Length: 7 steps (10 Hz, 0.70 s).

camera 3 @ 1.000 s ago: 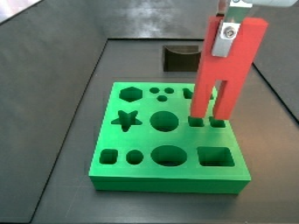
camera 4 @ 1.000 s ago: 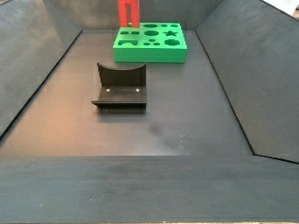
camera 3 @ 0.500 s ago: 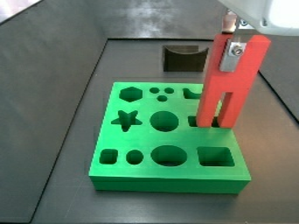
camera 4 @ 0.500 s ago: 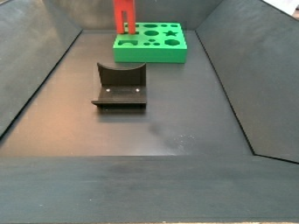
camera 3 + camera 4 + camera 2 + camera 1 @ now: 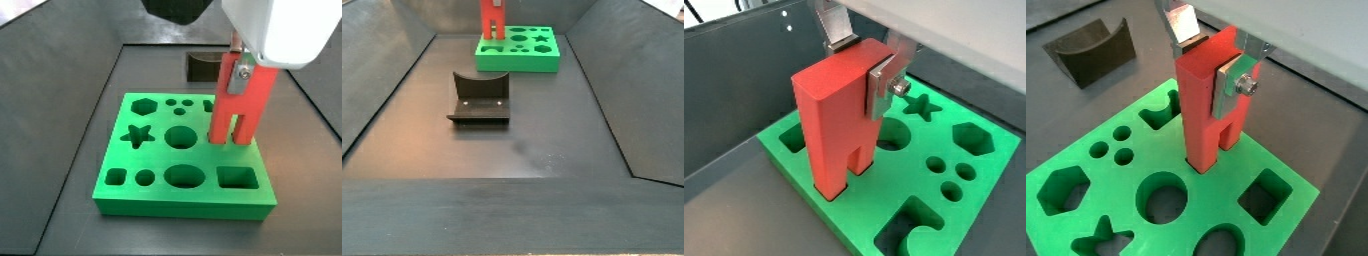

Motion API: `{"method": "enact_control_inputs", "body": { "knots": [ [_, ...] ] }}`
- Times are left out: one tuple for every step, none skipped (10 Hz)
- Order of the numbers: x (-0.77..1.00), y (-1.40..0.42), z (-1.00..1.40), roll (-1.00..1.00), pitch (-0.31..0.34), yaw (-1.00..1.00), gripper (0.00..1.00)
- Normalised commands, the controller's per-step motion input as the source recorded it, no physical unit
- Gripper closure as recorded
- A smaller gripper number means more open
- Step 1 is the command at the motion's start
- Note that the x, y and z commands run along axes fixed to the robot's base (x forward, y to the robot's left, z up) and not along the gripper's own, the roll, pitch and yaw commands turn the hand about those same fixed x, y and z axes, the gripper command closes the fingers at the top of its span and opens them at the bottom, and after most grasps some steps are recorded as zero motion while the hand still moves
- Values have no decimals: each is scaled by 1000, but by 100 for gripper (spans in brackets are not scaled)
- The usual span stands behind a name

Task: Pick up the double-square object. Move up. Place the double-square object on the fixture. Regrasp the double-square object. Move to above the board. Insert the double-square object.
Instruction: Insert the double-square object.

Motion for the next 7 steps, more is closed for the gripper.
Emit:
{"method": "enact_control_inputs", "body": {
  "knots": [
    [69, -120, -643, 21, -61, 0, 100],
    [11, -46, -840, 131, -74, 6, 100],
    [37, 0, -954, 164, -57, 31, 100],
    [0, 0, -849, 231, -49, 60, 100],
    [6, 0, 0, 0, 19, 0, 100],
    [0, 0, 0, 0, -10, 0, 100],
    [0, 0, 0, 0, 0, 0, 100]
  ]
}}
